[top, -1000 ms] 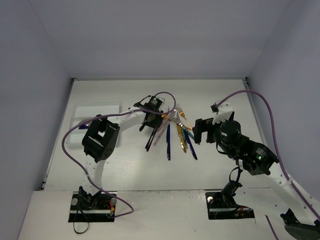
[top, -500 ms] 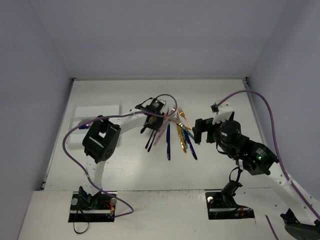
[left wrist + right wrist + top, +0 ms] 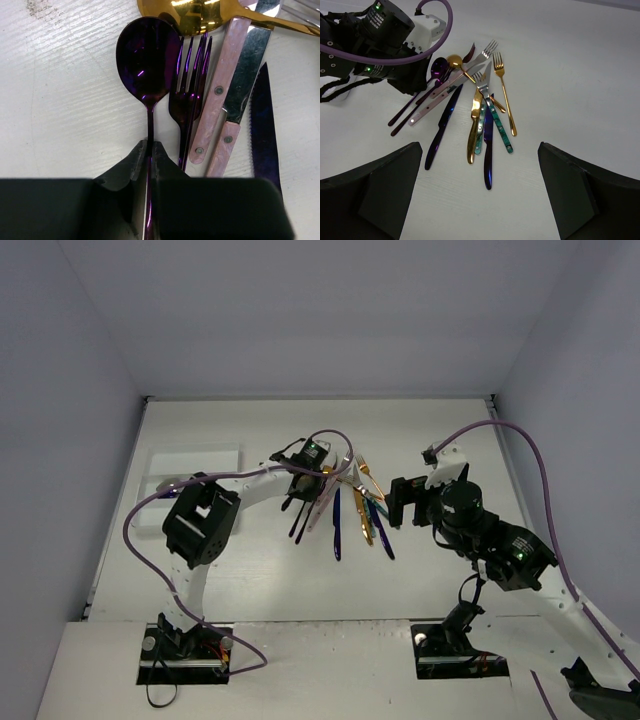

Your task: Sort the eating utensils into containers

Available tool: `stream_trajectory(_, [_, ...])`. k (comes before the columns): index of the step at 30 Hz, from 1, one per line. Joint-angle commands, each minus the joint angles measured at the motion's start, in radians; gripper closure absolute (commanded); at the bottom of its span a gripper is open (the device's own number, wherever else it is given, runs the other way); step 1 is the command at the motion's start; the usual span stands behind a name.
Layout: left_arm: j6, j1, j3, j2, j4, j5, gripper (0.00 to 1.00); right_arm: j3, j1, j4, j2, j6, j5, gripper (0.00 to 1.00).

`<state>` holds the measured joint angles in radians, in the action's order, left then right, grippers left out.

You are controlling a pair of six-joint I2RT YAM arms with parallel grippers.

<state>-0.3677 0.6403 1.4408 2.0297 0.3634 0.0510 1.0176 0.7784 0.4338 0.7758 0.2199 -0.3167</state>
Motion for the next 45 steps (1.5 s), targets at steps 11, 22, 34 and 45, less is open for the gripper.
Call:
stream_trajectory(11, [-0.122,-0.074,0.064,-0.198,0.1,0.11,1.0,0.021,-0.005,-0.05,-0.016,0.005,-0.012,0.0])
stream_trajectory(22, [-0.656,-0.298,-0.132,-0.581,0.22,0.295,1.0,0.066,-0.004,-0.05,-0.015,0.001,0.003,0.0])
stream_trajectory(34, [-1.055,-0.677,-0.279,-0.67,0.207,0.259,1.0,0.072,-0.005,-0.05,-0.012,-0.021,0.011,0.0])
stream_trajectory(45, [-1.179,-0.801,-0.228,-0.426,0.106,0.194,1.0,0.062,-0.005,-0.049,-0.011,-0.039,-0.009,0.0])
